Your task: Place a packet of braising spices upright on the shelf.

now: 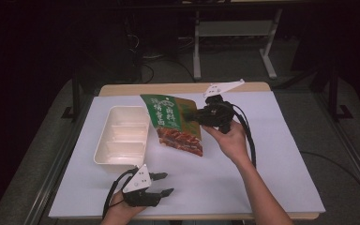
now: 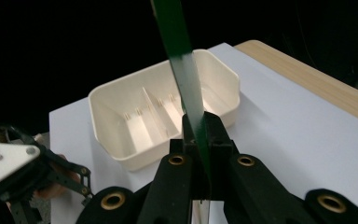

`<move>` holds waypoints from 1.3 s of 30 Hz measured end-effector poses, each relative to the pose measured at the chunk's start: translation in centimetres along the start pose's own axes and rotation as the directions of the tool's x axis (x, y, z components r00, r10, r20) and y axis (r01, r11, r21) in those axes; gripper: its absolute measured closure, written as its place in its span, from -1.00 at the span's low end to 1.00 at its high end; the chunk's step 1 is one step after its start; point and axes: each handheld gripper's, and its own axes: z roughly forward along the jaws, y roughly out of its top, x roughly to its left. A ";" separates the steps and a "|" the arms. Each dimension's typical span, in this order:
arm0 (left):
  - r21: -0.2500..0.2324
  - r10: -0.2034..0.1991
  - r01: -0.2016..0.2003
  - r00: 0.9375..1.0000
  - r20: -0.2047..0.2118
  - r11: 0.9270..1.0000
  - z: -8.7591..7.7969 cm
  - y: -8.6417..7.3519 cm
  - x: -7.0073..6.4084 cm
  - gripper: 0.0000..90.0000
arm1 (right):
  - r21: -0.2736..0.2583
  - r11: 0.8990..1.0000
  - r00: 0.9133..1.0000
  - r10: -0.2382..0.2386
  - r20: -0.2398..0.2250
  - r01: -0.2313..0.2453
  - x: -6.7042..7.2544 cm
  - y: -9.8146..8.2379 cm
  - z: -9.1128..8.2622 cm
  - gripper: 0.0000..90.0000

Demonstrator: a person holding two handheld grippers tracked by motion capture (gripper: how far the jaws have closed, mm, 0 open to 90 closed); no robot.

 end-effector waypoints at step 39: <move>-0.030 0.011 -0.011 1.000 0.001 0.999 -0.2 -0.6 0.3 -0.17 | -0.048 0.996 0.990 -0.074 -0.118 0.069 1.7 7.1 10.1 1.00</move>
